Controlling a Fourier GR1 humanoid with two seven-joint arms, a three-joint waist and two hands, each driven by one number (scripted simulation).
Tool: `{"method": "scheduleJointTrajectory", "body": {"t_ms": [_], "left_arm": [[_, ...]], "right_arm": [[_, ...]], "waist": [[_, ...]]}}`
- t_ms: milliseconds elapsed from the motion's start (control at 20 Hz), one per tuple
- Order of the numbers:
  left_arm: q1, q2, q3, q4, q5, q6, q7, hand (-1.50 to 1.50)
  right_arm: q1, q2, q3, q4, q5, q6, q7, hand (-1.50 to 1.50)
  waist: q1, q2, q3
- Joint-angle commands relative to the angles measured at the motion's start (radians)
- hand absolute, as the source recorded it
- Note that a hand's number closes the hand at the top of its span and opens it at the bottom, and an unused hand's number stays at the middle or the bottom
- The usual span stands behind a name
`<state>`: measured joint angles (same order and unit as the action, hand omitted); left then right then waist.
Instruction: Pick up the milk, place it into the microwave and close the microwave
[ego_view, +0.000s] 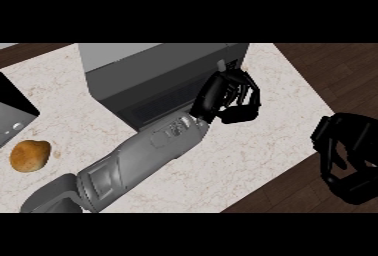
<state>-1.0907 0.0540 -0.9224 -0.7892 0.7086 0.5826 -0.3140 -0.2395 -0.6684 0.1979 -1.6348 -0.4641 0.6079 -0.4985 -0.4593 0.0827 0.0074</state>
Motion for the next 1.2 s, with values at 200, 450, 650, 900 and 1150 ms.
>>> {"method": "scheduleJointTrajectory", "body": {"t_ms": [200,450,650,900,1150], "left_arm": [[-0.092,-0.052,0.029,0.056,0.024,0.005,-0.005,1.5],[-0.064,-0.052,0.134,0.084,0.076,0.148,-0.032,1.5],[0.009,-0.054,0.192,0.042,0.238,0.022,0.098,1.5],[0.054,-0.054,0.298,0.021,0.358,-0.025,0.04,1.5],[0.105,-0.054,0.311,0.046,0.438,-0.119,0.019,1.5]], "right_arm": [[0.012,-0.008,0.024,-0.064,-0.013,0.047,-0.023,1.5],[0.032,-0.01,0.031,-0.098,-0.024,0.032,-0.009,1.5],[0.064,-0.037,0.131,-0.128,-0.005,0.084,0.06,1.5],[0.12,-0.018,0.172,-0.17,-0.021,0.061,0.082,1.5],[0.166,0.022,0.201,-0.222,-0.019,0.017,0.085,1.5]], "waist": [[-0.028,0.015,0.004],[0.006,0.007,-0.004],[0.025,0.058,-0.013],[0.062,0.048,-0.014],[0.093,0.037,-0.011]]}}
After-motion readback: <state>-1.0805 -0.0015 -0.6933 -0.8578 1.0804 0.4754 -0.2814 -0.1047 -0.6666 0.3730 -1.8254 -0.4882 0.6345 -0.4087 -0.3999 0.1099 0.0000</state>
